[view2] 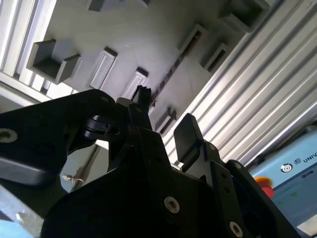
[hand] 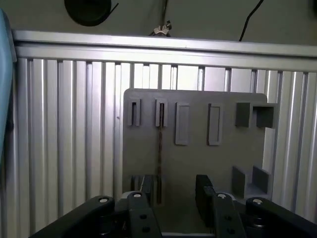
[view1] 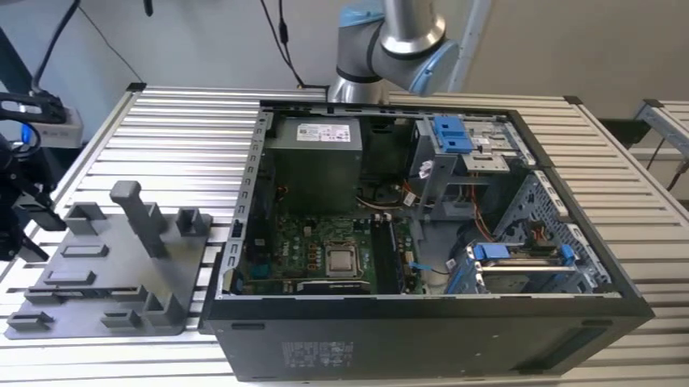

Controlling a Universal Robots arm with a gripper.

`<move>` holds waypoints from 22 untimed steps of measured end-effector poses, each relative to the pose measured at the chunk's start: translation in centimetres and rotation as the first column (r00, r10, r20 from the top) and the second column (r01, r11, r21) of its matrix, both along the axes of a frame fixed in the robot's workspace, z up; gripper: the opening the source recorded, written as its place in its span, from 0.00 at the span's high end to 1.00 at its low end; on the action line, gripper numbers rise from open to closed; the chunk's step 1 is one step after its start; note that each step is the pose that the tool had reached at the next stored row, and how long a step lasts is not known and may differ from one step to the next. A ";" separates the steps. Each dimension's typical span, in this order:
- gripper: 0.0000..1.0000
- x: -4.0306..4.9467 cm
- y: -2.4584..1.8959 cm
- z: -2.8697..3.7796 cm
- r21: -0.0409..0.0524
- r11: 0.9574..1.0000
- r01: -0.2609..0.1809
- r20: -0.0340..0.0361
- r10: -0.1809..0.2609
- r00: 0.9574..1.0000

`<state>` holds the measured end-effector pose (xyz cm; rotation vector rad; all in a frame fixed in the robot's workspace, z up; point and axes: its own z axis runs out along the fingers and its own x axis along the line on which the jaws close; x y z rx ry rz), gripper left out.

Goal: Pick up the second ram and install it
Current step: 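Pick up the second ram and move it above second insertion slot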

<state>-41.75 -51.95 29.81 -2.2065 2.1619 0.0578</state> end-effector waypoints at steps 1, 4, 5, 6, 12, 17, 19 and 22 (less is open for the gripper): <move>0.52 -0.02 0.00 -0.18 0.000 1.000 -0.001 0.002 0.001 1.000; 0.52 -0.14 0.00 -0.72 0.000 1.000 -0.003 0.011 0.003 1.000; 0.52 -0.19 0.00 -0.90 0.000 1.000 -0.004 0.013 0.004 1.000; 0.52 -0.26 0.00 -1.09 0.000 1.000 -0.004 0.014 0.004 1.000; 0.52 -0.30 0.00 -1.92 0.000 1.000 -0.013 0.010 0.013 1.000; 0.52 -0.35 0.00 -2.39 0.000 1.000 -0.025 0.002 0.025 1.000; 0.52 -0.37 0.00 -2.53 0.001 1.000 -0.031 -0.004 0.031 1.000; 0.52 -0.37 0.00 -2.85 0.001 0.999 -0.039 -0.009 0.039 0.999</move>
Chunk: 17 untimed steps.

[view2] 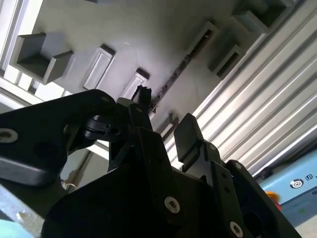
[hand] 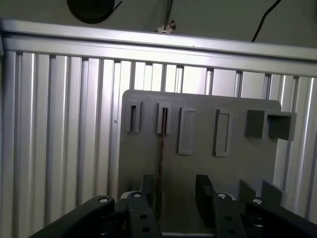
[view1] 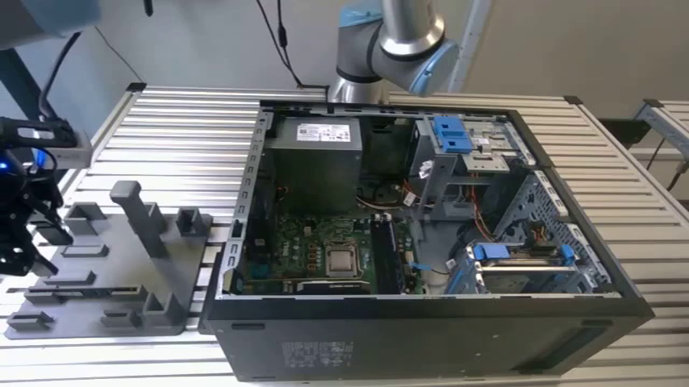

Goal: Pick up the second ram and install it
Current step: 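Pick up the second ram and move it above second insertion slot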

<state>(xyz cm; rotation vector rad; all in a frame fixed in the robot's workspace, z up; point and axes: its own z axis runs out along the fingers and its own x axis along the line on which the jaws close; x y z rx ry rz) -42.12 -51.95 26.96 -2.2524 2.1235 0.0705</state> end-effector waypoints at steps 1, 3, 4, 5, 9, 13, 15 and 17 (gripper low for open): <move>0.52 0.00 -0.02 -0.14 0.000 1.000 -0.001 -0.001 0.001 1.000; 0.52 0.00 -0.03 -0.34 0.000 1.000 -0.001 -0.008 0.001 1.000; 0.52 -0.01 -0.03 -0.45 0.000 1.000 -0.001 -0.011 0.001 1.000; 0.52 -0.01 -0.03 -0.57 0.000 1.000 -0.001 -0.014 0.001 1.000; 0.52 -0.01 -0.04 -1.20 0.000 1.000 -0.001 -0.021 0.001 1.000; 0.52 -0.02 -0.05 -1.92 0.000 1.000 -0.002 -0.021 0.002 1.000; 0.52 -0.03 -0.04 -2.24 0.000 1.000 -0.001 -0.021 0.001 1.000; 0.52 -0.03 -0.04 -2.57 0.000 1.000 -0.001 -0.021 0.001 1.000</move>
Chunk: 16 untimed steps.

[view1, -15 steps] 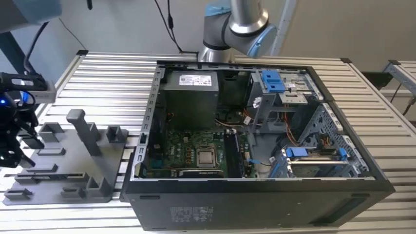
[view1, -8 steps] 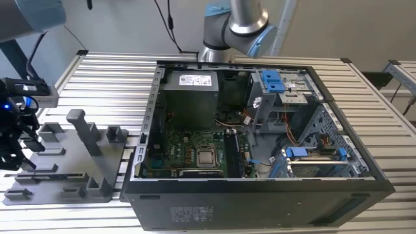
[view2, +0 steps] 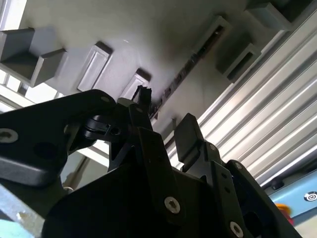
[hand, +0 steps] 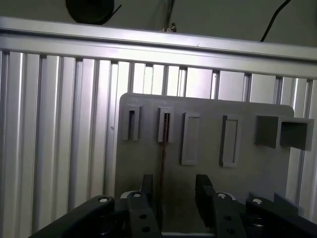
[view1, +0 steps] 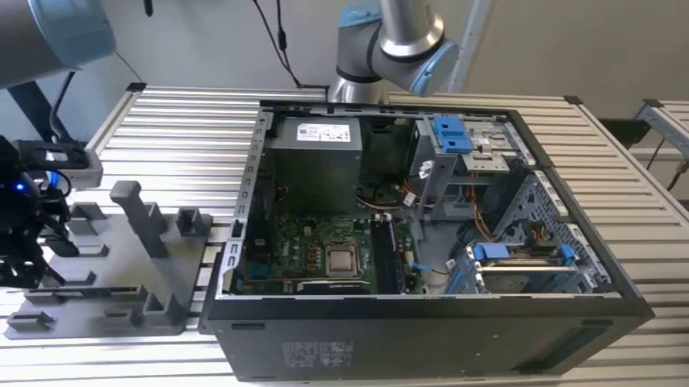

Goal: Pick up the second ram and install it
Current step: 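Pick up the second ram and move it above second insertion slot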

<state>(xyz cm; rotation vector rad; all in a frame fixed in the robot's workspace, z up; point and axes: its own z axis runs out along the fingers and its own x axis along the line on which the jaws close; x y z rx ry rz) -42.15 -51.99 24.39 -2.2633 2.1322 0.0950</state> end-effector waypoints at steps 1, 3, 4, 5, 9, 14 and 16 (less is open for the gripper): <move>0.52 0.00 0.00 -0.14 0.000 1.000 0.000 0.000 0.000 1.000; 0.52 -0.06 0.00 -0.35 0.000 1.000 0.000 0.000 0.000 1.000; 0.52 -0.07 0.00 -0.49 0.000 1.000 0.000 0.000 0.000 1.000; 0.52 -0.07 -0.02 -0.59 0.000 1.000 0.000 0.000 0.000 1.000; 0.52 -0.13 -0.06 -1.21 0.000 1.000 0.000 0.000 0.000 1.000; 0.52 -0.37 -0.06 -2.13 -0.001 1.000 0.000 0.001 0.000 1.000; 0.52 -0.42 -0.06 -2.48 -0.002 1.000 0.000 0.000 0.000 1.000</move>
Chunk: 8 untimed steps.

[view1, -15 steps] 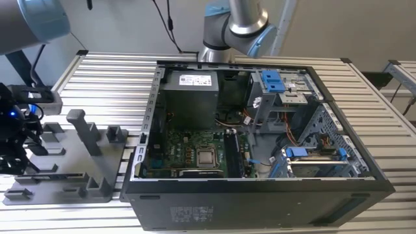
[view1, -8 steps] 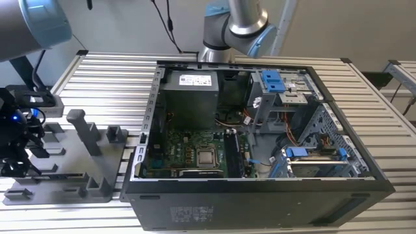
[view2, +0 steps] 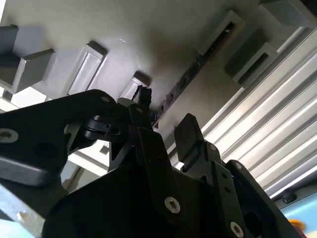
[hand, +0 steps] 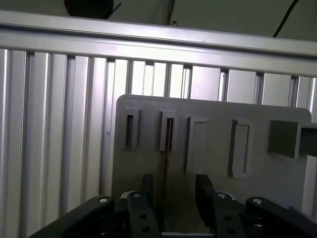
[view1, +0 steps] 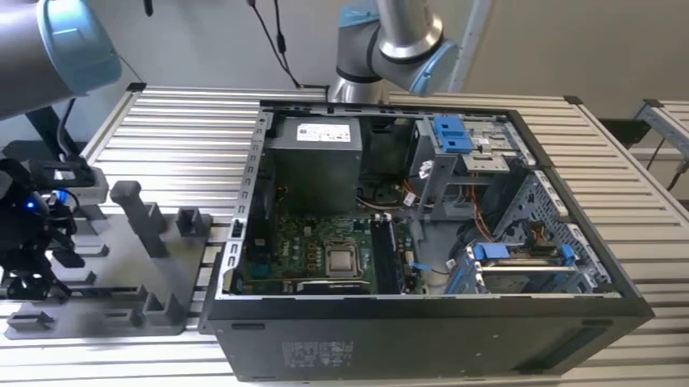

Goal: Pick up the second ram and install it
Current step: 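Pick up the second ram and move it above second insertion slot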

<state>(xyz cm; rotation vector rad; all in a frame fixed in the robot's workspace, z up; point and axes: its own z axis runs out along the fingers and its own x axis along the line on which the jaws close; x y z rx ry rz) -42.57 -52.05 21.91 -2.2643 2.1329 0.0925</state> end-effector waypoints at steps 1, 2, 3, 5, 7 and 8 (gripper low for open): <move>0.52 -0.02 0.00 -0.18 0.000 1.000 0.000 0.000 0.000 1.000; 0.52 -0.03 0.00 -0.35 -0.001 1.000 0.000 0.000 0.000 1.000; 0.52 -0.03 0.00 -0.50 -0.001 1.000 0.000 0.000 0.000 1.000; 0.52 -0.03 0.00 -0.83 -0.001 1.000 -0.001 0.000 0.001 1.000; 0.52 -0.03 0.00 -1.16 -0.001 1.000 -0.002 0.000 0.002 1.000; 0.52 -0.03 0.00 -1.32 -0.001 1.000 -0.003 0.000 0.003 1.000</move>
